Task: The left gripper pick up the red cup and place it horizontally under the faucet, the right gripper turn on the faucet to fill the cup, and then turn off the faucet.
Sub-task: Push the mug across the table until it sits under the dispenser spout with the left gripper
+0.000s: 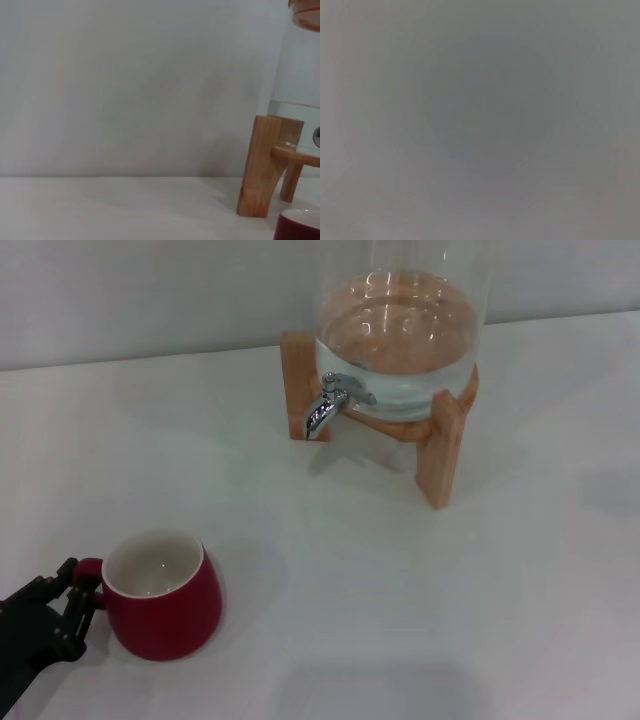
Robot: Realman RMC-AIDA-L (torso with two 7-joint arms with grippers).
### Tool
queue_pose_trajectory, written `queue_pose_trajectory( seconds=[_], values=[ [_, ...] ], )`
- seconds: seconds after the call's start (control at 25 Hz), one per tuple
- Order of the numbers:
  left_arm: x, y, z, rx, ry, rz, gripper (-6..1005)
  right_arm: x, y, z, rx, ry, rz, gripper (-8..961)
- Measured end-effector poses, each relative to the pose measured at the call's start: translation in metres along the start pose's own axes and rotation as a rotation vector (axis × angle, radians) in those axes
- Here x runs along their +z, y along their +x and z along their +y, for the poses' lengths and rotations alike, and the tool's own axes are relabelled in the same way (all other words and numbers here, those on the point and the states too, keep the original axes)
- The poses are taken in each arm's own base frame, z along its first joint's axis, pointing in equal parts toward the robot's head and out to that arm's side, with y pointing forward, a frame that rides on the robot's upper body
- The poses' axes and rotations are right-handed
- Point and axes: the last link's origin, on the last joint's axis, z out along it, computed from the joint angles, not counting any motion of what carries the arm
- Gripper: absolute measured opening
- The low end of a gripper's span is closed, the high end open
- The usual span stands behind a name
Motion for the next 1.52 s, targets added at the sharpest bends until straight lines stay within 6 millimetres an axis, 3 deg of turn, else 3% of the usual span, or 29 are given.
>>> queue_pose_trajectory(
  seconds=[0.64,0.96,1.52],
  values=[
    [0.000,0.008,0.003,0.009,-0.031,0.049,192,-0.001,0.001,0.000,0.003,-0.001,0.001,721],
    [0.004,0.020,-0.005,0.021,-0.046,0.066,192,-0.004,0.003,-0.001,0.007,0.004,0.004,721],
    [0.038,0.034,-0.008,0.024,-0.098,0.035,191,-0.008,0.003,0.002,0.027,-0.032,-0.014,721]
  ],
)
